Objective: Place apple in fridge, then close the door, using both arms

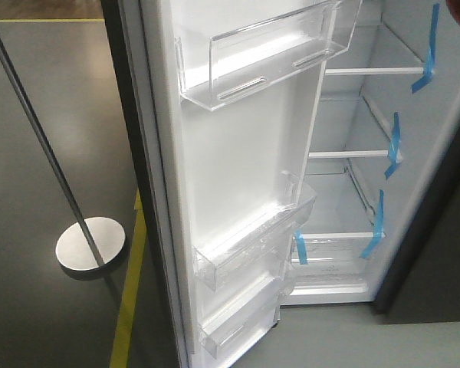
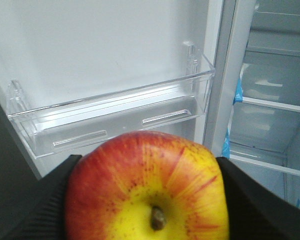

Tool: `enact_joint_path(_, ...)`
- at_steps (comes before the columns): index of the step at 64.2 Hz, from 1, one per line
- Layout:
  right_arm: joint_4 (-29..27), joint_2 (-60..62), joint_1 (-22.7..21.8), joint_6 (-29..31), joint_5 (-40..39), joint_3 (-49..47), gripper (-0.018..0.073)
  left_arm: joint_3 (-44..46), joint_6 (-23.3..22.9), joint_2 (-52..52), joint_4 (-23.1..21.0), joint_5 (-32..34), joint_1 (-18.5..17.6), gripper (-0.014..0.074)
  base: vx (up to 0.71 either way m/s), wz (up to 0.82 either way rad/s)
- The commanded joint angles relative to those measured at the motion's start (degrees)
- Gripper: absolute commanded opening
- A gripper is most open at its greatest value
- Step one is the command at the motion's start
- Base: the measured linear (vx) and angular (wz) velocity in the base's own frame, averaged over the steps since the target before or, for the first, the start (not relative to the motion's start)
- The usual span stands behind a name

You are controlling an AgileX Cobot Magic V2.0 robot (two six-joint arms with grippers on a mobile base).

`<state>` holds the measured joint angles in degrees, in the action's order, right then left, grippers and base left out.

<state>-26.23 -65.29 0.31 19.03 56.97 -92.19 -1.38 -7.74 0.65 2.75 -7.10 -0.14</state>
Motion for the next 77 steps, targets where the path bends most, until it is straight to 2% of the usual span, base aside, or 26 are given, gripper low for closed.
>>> enact_joint_path(1,-1.32,0.77,-0.31,0.40,-4.47,-1.71,0.0196,1.00,-0.57,0.83,-0.02,4.32,-0.41,-0.0006,0.04,-0.01)
enact_joint_path(77,-1.32,0.77,-0.31,0.40,-4.47,-1.71,0.0196,1.00,-0.57,0.83,-0.02,4.32,-0.41,-0.0006,0.03,0.00)
